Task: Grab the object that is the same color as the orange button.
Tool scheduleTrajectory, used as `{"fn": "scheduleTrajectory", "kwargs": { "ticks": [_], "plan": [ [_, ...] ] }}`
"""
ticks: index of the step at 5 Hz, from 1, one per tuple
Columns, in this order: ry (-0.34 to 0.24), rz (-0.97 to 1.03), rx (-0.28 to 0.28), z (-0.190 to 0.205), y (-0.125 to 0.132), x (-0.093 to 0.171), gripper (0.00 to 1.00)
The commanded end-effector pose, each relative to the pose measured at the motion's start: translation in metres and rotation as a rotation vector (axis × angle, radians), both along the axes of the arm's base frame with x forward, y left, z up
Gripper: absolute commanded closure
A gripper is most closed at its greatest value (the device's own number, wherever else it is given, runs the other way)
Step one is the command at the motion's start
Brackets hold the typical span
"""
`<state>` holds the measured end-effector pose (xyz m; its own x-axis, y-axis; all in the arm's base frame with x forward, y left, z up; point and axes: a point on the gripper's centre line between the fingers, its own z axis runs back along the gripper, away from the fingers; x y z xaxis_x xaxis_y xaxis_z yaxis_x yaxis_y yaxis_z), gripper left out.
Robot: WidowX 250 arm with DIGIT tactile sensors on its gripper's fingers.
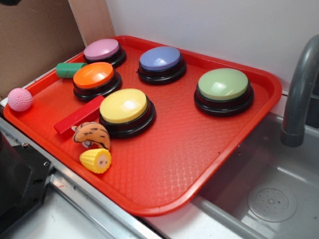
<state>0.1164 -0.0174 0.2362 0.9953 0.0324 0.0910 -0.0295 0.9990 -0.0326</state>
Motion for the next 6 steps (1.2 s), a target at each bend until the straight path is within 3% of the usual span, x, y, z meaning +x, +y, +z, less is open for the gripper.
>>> {"fn": "scheduleTrajectory", "kwargs": {
  "ticks": [1, 4, 5, 6],
  "plan": [
    [0.0, 0.0, 0.0, 0.0, 0.0, 0.0, 0.0],
    [-0.04, 0.186, 0.004, -0.067, -0.012, 0.032, 0.0],
    [-0.017, 0.15, -0.031, -0.106, -0.016, 0.04, 0.0],
    [0.045, 0.24, 0.022, -0.126, -0.015, 0.039, 0.0]
  ]
}}
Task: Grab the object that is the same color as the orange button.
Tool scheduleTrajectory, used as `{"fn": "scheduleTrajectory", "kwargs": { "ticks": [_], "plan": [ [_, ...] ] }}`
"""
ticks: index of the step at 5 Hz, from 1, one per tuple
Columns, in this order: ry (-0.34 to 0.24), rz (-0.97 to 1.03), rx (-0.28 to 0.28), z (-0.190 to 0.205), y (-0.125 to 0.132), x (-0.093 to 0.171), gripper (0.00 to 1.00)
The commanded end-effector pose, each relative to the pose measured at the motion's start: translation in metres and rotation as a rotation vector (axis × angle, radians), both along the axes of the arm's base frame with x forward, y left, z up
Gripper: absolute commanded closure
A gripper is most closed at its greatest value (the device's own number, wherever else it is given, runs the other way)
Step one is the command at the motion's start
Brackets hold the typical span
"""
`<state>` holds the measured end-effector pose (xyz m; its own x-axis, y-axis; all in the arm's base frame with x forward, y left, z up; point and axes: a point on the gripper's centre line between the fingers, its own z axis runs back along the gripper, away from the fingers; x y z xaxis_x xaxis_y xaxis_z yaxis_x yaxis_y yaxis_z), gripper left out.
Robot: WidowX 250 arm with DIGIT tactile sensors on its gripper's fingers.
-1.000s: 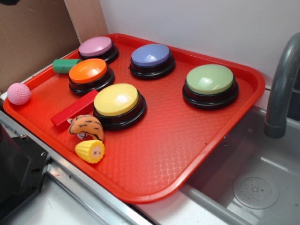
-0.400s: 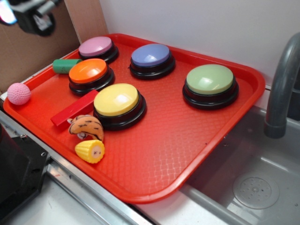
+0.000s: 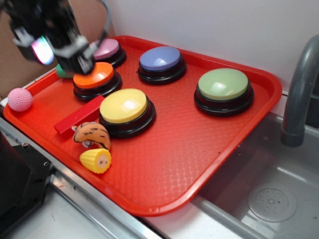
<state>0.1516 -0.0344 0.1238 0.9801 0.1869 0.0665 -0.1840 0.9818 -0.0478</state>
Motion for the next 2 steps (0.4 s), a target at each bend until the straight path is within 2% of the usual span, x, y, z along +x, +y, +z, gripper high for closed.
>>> {"fn": "scheduleTrajectory", "kwargs": {
  "ticks": [1, 2],
  "plan": [
    [-0.003, 0.126, 0.028, -0.035, 0.0, 0.006, 0.0],
    [0.032, 0.163, 0.036, -0.048, -0.002, 0.005, 0.0]
  ]
}}
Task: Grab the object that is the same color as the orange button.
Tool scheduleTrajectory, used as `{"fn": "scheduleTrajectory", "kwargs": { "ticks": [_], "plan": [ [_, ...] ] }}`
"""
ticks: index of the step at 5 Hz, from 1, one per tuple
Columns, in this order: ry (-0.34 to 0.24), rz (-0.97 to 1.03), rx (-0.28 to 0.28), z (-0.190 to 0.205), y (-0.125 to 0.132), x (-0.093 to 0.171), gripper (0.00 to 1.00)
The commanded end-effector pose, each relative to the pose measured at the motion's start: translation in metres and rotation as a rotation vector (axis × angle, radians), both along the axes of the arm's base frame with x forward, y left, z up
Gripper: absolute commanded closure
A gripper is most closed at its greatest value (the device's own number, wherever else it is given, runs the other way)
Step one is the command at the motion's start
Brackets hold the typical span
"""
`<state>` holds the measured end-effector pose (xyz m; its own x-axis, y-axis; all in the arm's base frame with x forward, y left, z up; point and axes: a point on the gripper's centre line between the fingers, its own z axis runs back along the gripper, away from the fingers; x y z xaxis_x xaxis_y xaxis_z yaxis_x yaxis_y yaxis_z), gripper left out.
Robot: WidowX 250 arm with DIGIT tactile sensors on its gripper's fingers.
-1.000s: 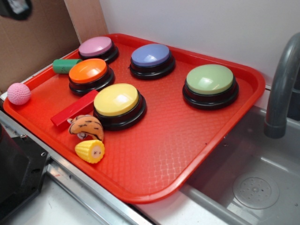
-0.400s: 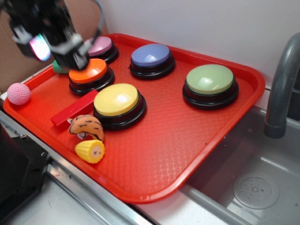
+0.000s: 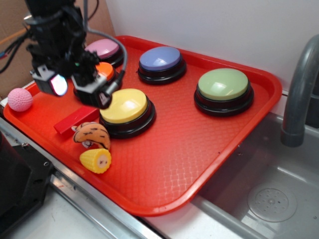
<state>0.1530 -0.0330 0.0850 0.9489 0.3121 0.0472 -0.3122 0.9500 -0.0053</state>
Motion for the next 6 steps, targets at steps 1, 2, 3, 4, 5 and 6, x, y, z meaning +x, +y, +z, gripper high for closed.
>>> {"fn": "scheduleTrajectory", "kwargs": {
  "ticks": [1, 2, 3, 4, 5, 6],
  "plan": [
    [0.001, 0.097, -0.012, -0.023, -0.003, 0.001, 0.0],
    [0.02, 0.128, -0.006, -0.036, -0.005, 0.002, 0.0],
    [0.054, 0.171, 0.01, -0.048, -0.007, 0.004, 0.0],
    [0.037, 0.175, 0.023, -0.054, -0.008, 0.006, 0.12],
    [0.036, 0.181, 0.033, -0.056, -0.008, 0.006, 1.0],
    [0.031, 0.187, 0.039, -0.057, -0.009, 0.006, 1.0]
  ]
}}
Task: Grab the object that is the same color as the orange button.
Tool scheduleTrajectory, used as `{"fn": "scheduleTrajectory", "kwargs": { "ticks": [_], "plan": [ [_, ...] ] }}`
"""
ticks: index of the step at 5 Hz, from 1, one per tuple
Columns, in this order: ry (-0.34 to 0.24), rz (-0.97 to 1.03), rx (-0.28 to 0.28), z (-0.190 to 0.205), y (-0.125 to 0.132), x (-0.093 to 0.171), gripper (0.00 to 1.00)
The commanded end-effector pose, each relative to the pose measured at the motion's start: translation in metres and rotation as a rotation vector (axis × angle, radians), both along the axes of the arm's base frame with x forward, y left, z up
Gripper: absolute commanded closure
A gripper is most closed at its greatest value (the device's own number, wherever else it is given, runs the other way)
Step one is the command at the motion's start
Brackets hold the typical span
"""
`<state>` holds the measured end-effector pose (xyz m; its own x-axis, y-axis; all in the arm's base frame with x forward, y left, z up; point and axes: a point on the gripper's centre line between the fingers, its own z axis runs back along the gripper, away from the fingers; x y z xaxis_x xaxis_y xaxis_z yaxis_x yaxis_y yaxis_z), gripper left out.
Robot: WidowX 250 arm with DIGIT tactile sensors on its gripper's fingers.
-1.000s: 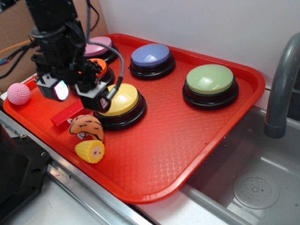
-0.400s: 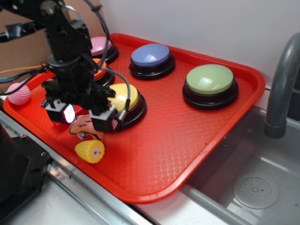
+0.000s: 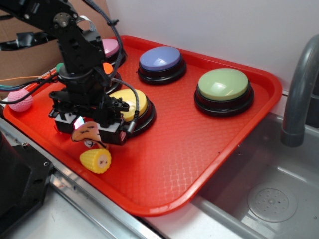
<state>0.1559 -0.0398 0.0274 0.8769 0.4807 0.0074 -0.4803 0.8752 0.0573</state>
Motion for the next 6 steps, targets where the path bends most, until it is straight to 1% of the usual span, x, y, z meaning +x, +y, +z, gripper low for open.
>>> {"fn": "scheduleTrajectory", "kwargs": {
  "ticks": [1, 2, 3, 4, 5, 6],
  "plan": [
    [-0.03, 0.013, 0.003, -0.002, -0.001, 0.003, 1.0],
    [-0.033, 0.018, -0.001, -0.001, 0.0, 0.003, 1.0],
    [-0.028, 0.04, 0.01, 0.007, 0.0, 0.002, 1.0],
    [-0.036, 0.066, 0.003, 0.024, 0.0, 0.003, 1.0],
    [-0.045, 0.044, -0.026, 0.041, 0.001, 0.006, 1.0],
    [-0.06, 0.017, -0.043, 0.06, 0.0, 0.011, 1.0]
  ]
}}
